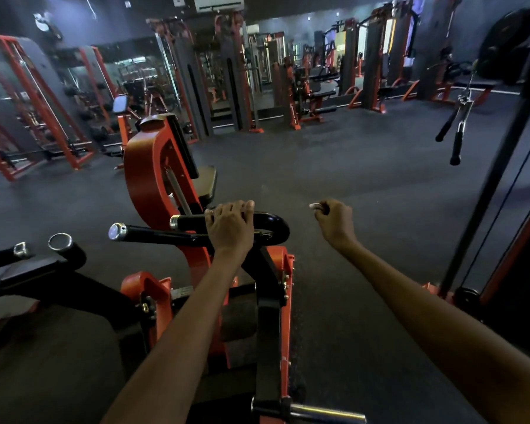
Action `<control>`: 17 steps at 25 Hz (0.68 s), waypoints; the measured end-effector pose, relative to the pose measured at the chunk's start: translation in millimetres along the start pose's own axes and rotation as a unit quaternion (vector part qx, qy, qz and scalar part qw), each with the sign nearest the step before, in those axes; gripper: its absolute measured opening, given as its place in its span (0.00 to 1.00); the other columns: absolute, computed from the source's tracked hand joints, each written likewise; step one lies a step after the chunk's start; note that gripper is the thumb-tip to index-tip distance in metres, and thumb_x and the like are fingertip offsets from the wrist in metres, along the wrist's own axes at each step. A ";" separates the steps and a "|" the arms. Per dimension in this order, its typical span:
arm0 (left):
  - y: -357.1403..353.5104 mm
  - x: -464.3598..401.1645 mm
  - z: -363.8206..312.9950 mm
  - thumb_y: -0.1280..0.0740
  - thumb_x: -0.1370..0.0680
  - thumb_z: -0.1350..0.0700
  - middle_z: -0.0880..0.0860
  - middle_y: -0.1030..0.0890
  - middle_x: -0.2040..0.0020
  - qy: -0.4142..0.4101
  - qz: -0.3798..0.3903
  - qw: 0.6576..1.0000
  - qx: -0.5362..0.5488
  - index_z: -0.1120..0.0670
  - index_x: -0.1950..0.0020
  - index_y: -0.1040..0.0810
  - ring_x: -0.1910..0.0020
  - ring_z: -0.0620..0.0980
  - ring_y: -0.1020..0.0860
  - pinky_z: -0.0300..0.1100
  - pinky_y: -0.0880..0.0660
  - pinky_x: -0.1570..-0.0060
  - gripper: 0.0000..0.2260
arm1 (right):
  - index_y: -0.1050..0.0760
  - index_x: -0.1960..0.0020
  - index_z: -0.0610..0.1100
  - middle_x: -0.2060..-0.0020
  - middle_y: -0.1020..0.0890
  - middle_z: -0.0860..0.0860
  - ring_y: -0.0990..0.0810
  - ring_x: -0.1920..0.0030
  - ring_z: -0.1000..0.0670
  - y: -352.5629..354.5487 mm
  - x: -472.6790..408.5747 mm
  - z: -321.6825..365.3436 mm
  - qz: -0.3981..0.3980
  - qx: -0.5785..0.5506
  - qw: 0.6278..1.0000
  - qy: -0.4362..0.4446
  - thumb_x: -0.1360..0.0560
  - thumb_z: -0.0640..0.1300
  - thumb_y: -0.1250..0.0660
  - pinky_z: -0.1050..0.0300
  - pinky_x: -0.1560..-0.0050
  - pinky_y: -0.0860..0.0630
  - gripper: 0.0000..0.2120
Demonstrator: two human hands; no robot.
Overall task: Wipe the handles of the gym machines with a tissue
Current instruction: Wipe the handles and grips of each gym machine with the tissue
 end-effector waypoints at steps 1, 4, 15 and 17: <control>3.0 -4.1 -12.7 0.50 0.17 0.43 0.55 0.22 0.37 0.011 0.028 1.000 -0.003 0.54 0.38 0.23 0.32 0.56 0.30 0.54 0.47 0.27 0.22 | 0.22 0.55 0.34 0.58 0.18 0.40 0.22 0.60 0.48 6.2 -7.8 -0.1 0.011 0.029 0.999 0.008 0.25 0.38 0.34 0.54 0.60 0.26 0.07; 2.1 -10.1 -61.4 0.47 0.17 0.45 0.56 0.25 0.33 -0.038 0.059 0.997 -0.018 0.54 0.32 0.27 0.30 0.56 0.32 0.53 0.43 0.28 0.20 | 0.25 0.58 0.35 0.58 0.21 0.39 0.23 0.60 0.41 30.9 -22.2 -0.7 0.047 0.133 0.990 0.026 0.24 0.42 0.37 0.55 0.63 0.33 0.10; -50.6 40.5 -196.6 0.48 0.17 0.43 0.54 0.27 0.31 -0.052 0.180 0.982 -0.033 0.53 0.29 0.29 0.30 0.54 0.32 0.50 0.40 0.30 0.22 | 0.24 0.49 0.35 0.48 0.23 0.38 0.24 0.48 0.37 148.5 -25.4 -64.6 0.100 0.267 0.957 0.045 0.23 0.44 0.40 0.50 0.50 0.27 0.13; -67.0 59.9 -208.7 0.48 0.17 0.43 0.54 0.27 0.31 -0.051 0.200 0.978 -0.040 0.54 0.29 0.29 0.30 0.54 0.32 0.50 0.40 0.30 0.22 | 0.23 0.49 0.35 0.49 0.23 0.38 0.23 0.48 0.37 161.1 -17.0 -84.6 0.104 0.249 0.962 0.030 0.23 0.44 0.40 0.51 0.50 0.27 0.13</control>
Point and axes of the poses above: each hand's wrist, its own x-axis away from the middle knuckle, its own y-axis out of the back of the hand, z = x × y, the point moved 1 cm from there along -x, towards the middle knuckle
